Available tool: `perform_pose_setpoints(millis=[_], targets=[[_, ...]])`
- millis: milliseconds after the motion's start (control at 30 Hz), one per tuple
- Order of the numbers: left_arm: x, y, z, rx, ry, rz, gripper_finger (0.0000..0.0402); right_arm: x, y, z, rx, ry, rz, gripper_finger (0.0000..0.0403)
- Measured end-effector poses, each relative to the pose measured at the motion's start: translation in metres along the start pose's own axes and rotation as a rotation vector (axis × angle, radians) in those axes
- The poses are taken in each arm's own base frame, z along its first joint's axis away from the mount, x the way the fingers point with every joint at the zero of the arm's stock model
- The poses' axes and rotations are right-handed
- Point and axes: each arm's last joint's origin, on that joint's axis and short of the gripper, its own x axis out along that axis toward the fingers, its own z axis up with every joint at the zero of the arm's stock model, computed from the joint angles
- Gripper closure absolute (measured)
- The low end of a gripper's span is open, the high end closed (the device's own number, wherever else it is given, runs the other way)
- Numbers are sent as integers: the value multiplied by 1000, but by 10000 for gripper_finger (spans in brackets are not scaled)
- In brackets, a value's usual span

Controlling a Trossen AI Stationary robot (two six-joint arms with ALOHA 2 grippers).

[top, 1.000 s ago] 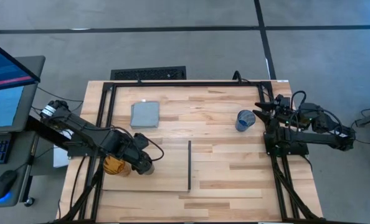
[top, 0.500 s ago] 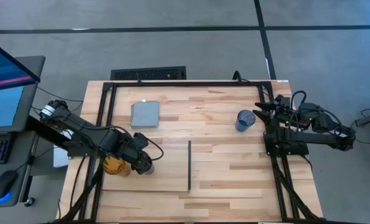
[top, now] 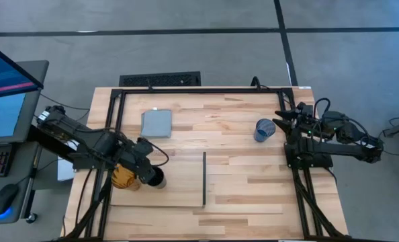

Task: Stack small to large cups/mugs on shelf
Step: Put the blue cup on the shelf

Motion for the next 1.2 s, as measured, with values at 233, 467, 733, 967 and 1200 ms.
perform_pose_setpoints(millis=[233,467,733,967,1200], targets=[[-27,15,7,40,-297,-22,198,0,2,5,15,-52,16,163],[-59,42,10,107,-597,44,198,1,4,11,30,-105,32,163],[-85,67,6,259,-742,55,198,22,10,10,8,15,19,163],[-79,98,-7,268,-828,66,198,30,18,26,-12,96,10,163],[-50,131,-28,257,-964,-117,198,22,20,42,-15,128,-1,163]])
